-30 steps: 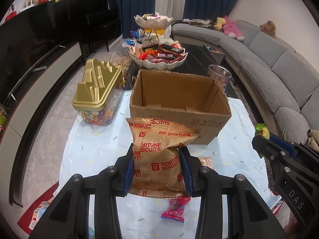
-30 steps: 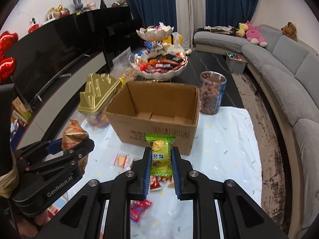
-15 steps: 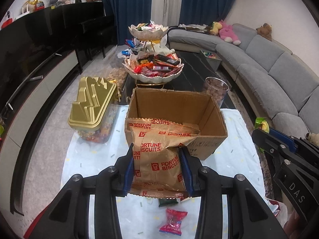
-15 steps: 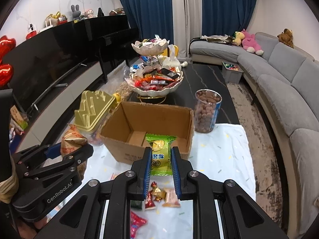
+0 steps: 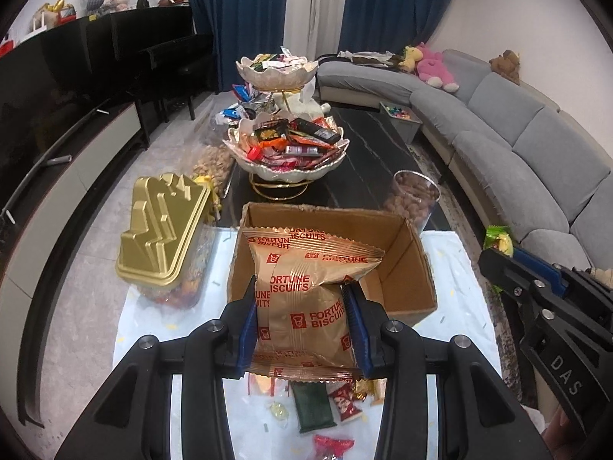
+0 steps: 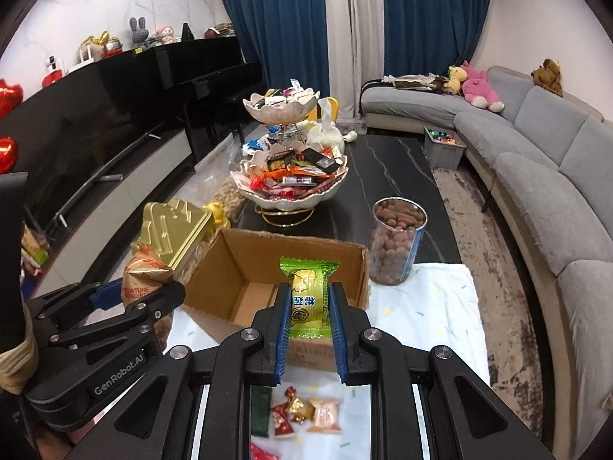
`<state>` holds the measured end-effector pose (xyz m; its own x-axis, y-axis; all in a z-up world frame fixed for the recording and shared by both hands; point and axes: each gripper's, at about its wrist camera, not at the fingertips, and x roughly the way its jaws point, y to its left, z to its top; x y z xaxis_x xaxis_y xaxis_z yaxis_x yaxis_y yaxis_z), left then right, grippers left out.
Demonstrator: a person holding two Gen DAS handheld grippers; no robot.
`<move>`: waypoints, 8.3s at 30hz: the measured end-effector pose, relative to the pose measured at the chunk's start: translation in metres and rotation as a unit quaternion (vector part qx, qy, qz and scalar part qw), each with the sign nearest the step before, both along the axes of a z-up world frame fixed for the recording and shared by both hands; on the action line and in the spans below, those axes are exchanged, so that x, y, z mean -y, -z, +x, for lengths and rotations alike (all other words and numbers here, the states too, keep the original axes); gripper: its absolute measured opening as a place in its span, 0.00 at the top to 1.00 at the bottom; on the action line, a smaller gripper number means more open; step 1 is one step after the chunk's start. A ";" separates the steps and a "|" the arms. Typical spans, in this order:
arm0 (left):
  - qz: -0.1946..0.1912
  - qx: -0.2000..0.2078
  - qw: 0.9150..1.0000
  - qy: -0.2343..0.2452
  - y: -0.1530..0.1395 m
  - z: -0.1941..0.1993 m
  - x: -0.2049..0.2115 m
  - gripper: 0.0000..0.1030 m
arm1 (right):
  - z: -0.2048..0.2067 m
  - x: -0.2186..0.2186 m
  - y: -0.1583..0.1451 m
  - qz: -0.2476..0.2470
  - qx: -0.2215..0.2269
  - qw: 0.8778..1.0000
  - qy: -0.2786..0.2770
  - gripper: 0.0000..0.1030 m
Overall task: Organize snacks
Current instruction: 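Lift and carry both held snacks over the open cardboard box, then open left gripper to drop biscuit bag in box while right gripper drops packet, then withdraw both open grippers from the box back toward the loose snacks, then grasp DENMAS cheese ball packet with right gripper while left gripper grasps red candy bag, then lift both held snacks and carry them over the open cardboard box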
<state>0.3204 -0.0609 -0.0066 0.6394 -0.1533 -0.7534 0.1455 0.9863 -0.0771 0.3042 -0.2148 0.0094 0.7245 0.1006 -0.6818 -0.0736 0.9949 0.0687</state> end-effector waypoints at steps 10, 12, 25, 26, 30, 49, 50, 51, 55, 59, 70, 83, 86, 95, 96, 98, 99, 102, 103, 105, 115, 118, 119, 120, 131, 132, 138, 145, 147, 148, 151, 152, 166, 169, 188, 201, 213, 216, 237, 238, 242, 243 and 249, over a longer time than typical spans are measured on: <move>-0.001 -0.015 1.000 0.009 0.005 0.038 0.002 0.61 | 0.041 0.000 0.011 0.002 -0.018 1.000 0.006 0.80; -0.001 -0.019 1.000 0.009 0.009 0.045 0.001 0.61 | 0.048 -0.001 0.015 0.002 -0.024 1.000 0.006 0.80; 0.006 -0.050 0.999 0.012 0.046 0.083 0.001 0.61 | 0.084 -0.006 0.053 -0.007 -0.061 0.998 0.006 0.80; 0.006 -0.052 0.999 0.011 0.049 0.086 0.001 0.61 | 0.086 -0.006 0.054 -0.008 -0.062 0.998 0.006 0.80; 0.007 -0.060 0.998 0.011 0.059 0.091 0.002 0.61 | 0.094 -0.007 0.060 -0.008 -0.066 0.998 0.007 0.80; 0.027 -0.054 0.998 -0.002 0.060 0.095 -0.002 0.26 | 0.100 0.000 0.066 -0.009 -0.069 0.997 0.042 0.35; 0.028 -0.051 0.998 -0.003 0.058 0.093 -0.003 0.25 | 0.099 0.001 0.065 -0.013 -0.069 0.996 0.046 0.35; 0.027 -0.050 0.998 -0.004 0.056 0.092 -0.004 0.24 | 0.098 0.001 0.064 -0.014 -0.069 0.996 0.049 0.34; 0.027 -0.044 0.999 -0.008 0.049 0.086 -0.006 0.18 | 0.092 0.002 0.056 -0.016 -0.059 0.997 0.056 0.27; 0.022 -0.039 0.999 -0.010 0.041 0.080 -0.007 0.16 | 0.085 0.002 0.044 -0.018 -0.045 0.997 0.058 0.26; 0.018 -0.013 1.000 -0.014 0.012 0.059 -0.008 0.11 | 0.061 0.003 0.020 -0.018 -0.019 0.998 0.061 0.25; 0.024 0.004 1.000 -0.013 -0.002 0.027 -0.002 0.11 | 0.031 0.010 0.010 -0.016 -0.007 0.998 0.061 0.25; 0.030 0.010 0.999 -0.013 -0.002 0.017 0.000 0.11 | 0.021 0.012 0.012 -0.017 -0.005 0.998 0.060 0.25; 0.034 0.018 0.999 -0.019 0.004 -0.007 0.001 0.11 | 0.000 0.018 0.019 -0.019 -0.004 0.998 0.059 0.25; 0.035 0.019 0.999 -0.020 0.004 -0.009 0.001 0.11 | -0.002 0.018 0.020 -0.018 -0.004 0.998 0.058 0.25; 0.037 0.022 0.999 -0.020 0.006 -0.014 0.001 0.11 | -0.005 0.019 0.021 -0.018 -0.004 0.998 0.058 0.25; 0.038 0.022 0.999 -0.019 0.007 -0.016 0.001 0.11 | -0.007 0.019 0.023 -0.017 -0.004 0.998 0.058 0.26; 0.041 0.022 0.999 -0.019 0.010 -0.024 0.001 0.11 | -0.016 0.020 0.025 -0.015 -0.005 0.998 0.058 0.25; 0.041 0.023 0.999 -0.019 0.012 -0.026 0.001 0.11 | -0.019 0.019 0.027 -0.015 -0.004 0.998 0.058 0.25; 0.042 0.022 0.999 -0.020 0.015 -0.031 0.001 0.11 | -0.021 0.019 0.029 -0.016 -0.004 0.998 0.059 0.25; 0.047 0.014 0.999 -0.016 0.037 -0.054 0.002 0.11 | -0.045 0.021 0.043 -0.024 0.001 0.998 0.062 0.25; 0.049 0.014 0.999 -0.016 0.045 -0.061 0.002 0.11 | -0.052 0.023 0.047 -0.026 0.007 0.997 0.066 0.25; 0.049 0.015 0.999 -0.015 0.047 -0.064 0.003 0.11 | -0.055 0.024 0.048 -0.027 0.009 0.997 0.067 0.25; 0.050 0.015 0.999 -0.014 0.049 -0.066 0.003 0.11 | -0.055 0.023 0.049 -0.027 0.010 0.997 0.067 0.25; 0.053 0.016 0.998 -0.006 0.074 -0.094 0.006 0.11 | -0.074 0.024 0.069 -0.032 0.018 0.997 0.069 0.25; 0.054 0.016 0.998 -0.005 0.077 -0.097 0.006 0.11 | -0.076 0.024 0.072 -0.033 0.020 0.997 0.069 0.25; 0.054 0.016 0.998 0.002 0.092 -0.112 0.008 0.11 | -0.086 0.024 0.083 -0.038 0.025 0.997 0.066 0.25; 0.054 0.017 0.998 0.009 0.105 -0.124 0.011 0.11 | -0.094 0.022 0.100 -0.050 0.027 0.997 0.056 0.26; 0.055 0.017 0.998 0.011 0.110 -0.128 0.013 0.11 | -0.097 0.022 0.106 -0.052 0.026 0.997 0.053 0.25; 0.055 0.015 0.998 0.012 0.112 -0.129 0.013 0.11 | -0.098 0.021 0.110 -0.052 0.024 0.997 0.050 0.26; 0.057 0.008 0.998 0.012 0.121 -0.131 0.014 0.11 | -0.101 0.022 0.118 -0.055 0.018 0.997 0.047 0.26; 0.056 0.003 0.998 0.013 0.123 -0.132 0.015 0.11 | -0.101 0.023 0.121 -0.054 0.015 0.997 0.045 0.26; 0.065 -0.083 0.994 0.039 0.164 -0.136 0.038 0.15 | -0.086 0.030 0.157 -0.039 -0.069 0.996 0.031 0.26; 0.068 -0.111 0.991 0.036 0.172 -0.132 0.040 0.18 | -0.077 0.033 0.166 -0.031 -0.103 0.994 0.029 0.26; 0.058 -0.198 0.978 0.031 0.210 -0.111 0.049 0.30 | -0.022 0.022 0.211 -0.026 -0.224 0.974 0.000 0.26; 0.042 -0.232 0.971 0.033 0.235 -0.102 0.047 0.46 | -0.006 0.019 0.238 -0.030 -0.255 0.967 -0.007 0.36; 0.024 -0.234 0.971 0.049 0.241 -0.096 0.046 0.65 | 0.004 0.027 0.247 -0.018 -0.258 0.966 -0.011 0.68; 0.025 -0.225 0.972 0.056 0.237 -0.099 0.049 0.66 | 0.000 0.028 0.242 -0.018 -0.251 0.968 -0.008 0.69; 0.023 -0.169 0.985 0.039 0.182 -0.116 0.036 0.67 | -0.039 0.021 0.192 -0.017 -0.205 0.979 0.005 0.69; 0.022 -0.166 0.985 0.038 0.179 -0.116 0.034 0.67 | -0.041 0.020 0.188 -0.017 -0.202 0.979 0.005 0.69; 0.020 -0.153 0.987 0.032 0.169 -0.118 0.029 0.67 | -0.048 0.018 0.179 -0.019 -0.193 0.981 0.005 0.69; 0.019 -0.150 0.988 0.031 0.166 -0.119 0.028 0.67 | -0.050 0.017 0.176 -0.019 -0.191 0.981 0.005 0.69; 0.014 -0.130 0.991 0.018 0.150 -0.118 0.018 0.67 | -0.059 0.014 0.161 -0.020 -0.177 0.984 0.004 0.69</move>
<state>0.2023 -0.0785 -0.1569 0.4185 -0.1487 -0.8960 0.1587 0.9833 -0.0891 0.2449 -0.2286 -0.1513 0.4416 0.0640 -0.8949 -0.0443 0.9978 0.0494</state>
